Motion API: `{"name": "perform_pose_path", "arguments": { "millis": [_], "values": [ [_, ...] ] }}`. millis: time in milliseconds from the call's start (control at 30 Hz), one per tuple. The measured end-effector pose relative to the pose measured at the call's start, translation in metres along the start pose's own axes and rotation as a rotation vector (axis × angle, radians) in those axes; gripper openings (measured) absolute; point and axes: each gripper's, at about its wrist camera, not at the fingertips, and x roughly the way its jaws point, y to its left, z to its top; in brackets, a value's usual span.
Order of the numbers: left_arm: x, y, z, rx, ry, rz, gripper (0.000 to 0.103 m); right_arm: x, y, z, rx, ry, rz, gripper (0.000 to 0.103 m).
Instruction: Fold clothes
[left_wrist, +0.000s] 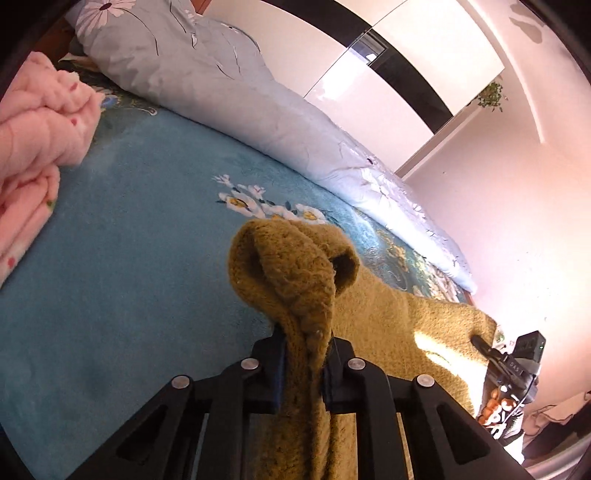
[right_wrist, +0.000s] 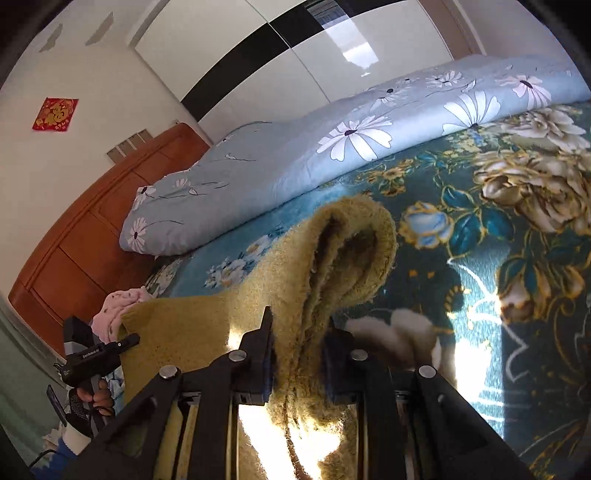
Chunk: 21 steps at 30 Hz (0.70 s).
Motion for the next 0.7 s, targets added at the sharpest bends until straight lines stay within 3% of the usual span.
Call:
{"name": "perform_pose_path", "arguments": {
  "millis": [133,267,333,367,400,433,467,600,700],
  "values": [
    [0.035,0.025,-0.005,-0.037,0.094,0.083,0.016,0.038,-0.023,-0.008,0.05,0.109,-0.074,0.022],
    [0.036,0.038,-0.013,-0.099,0.092,0.048,0.02,0.043,-0.032,-0.015,0.065,0.136,-0.103,0.023],
    [0.032,0.04,-0.012,-0.125,0.092,0.045,0.029,0.039,-0.027,-0.013,0.045,0.14,-0.125,0.028],
    [0.028,0.038,-0.012,-0.129,0.091,0.069,0.042,0.035,-0.024,-0.013,0.029,0.138,-0.147,0.031],
    [0.021,0.038,-0.013,-0.129,0.077,0.092,0.053,0.031,-0.02,-0.012,0.013,0.134,-0.168,0.042],
    [0.012,0.035,-0.016,-0.125,0.052,0.105,0.055,0.024,-0.016,-0.012,0.004,0.119,-0.183,0.054],
    [0.002,0.033,-0.018,-0.118,0.023,0.117,0.058,0.014,-0.013,-0.016,0.004,0.103,-0.179,0.057],
    [-0.035,0.001,-0.037,-0.069,-0.076,0.198,0.07,-0.017,-0.007,-0.045,0.034,0.076,-0.182,0.058],
    [-0.037,-0.042,-0.06,0.01,-0.076,0.152,0.072,-0.03,-0.006,-0.077,0.076,0.088,-0.21,0.058]
  ]
}}
